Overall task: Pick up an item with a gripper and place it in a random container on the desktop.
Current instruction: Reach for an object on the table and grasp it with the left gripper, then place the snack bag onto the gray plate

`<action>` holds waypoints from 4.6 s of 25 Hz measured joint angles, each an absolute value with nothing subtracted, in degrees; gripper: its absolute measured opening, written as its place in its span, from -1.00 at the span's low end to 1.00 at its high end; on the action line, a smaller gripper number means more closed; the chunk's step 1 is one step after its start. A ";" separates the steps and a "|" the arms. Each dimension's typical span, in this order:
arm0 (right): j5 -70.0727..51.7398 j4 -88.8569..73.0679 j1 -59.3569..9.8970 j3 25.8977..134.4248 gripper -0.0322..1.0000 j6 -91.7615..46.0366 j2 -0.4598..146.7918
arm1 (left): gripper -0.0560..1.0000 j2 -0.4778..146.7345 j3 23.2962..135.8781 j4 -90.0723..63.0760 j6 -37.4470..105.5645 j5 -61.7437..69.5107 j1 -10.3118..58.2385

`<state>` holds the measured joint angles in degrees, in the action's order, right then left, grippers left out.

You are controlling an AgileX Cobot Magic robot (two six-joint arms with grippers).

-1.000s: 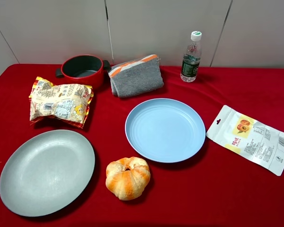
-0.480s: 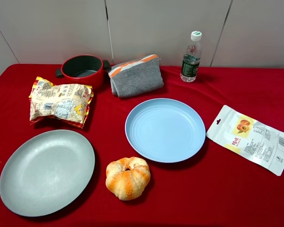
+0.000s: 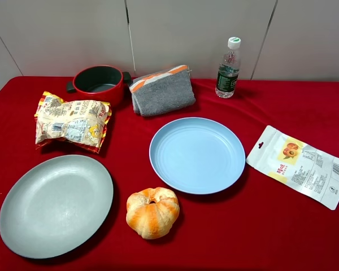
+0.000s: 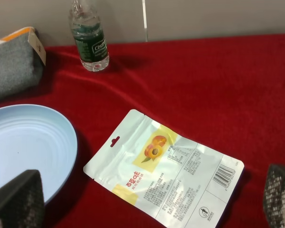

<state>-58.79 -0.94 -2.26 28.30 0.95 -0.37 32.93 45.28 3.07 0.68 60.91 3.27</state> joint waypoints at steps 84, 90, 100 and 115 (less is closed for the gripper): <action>-58.79 -0.94 -2.26 28.30 0.40 0.95 -0.37 | 0.99 117.39 74.36 6.56 10.36 35.64 9.57; -58.79 -0.94 -2.26 28.30 0.40 0.95 -0.37 | 0.99 118.62 74.58 6.37 10.52 34.66 9.63; -58.79 -0.94 -2.26 28.30 0.40 0.95 -0.37 | 0.27 119.25 74.76 5.53 9.86 34.55 9.75; -58.79 -0.94 -2.26 28.30 0.40 0.95 -0.37 | -0.48 119.32 75.18 7.09 9.60 33.66 9.75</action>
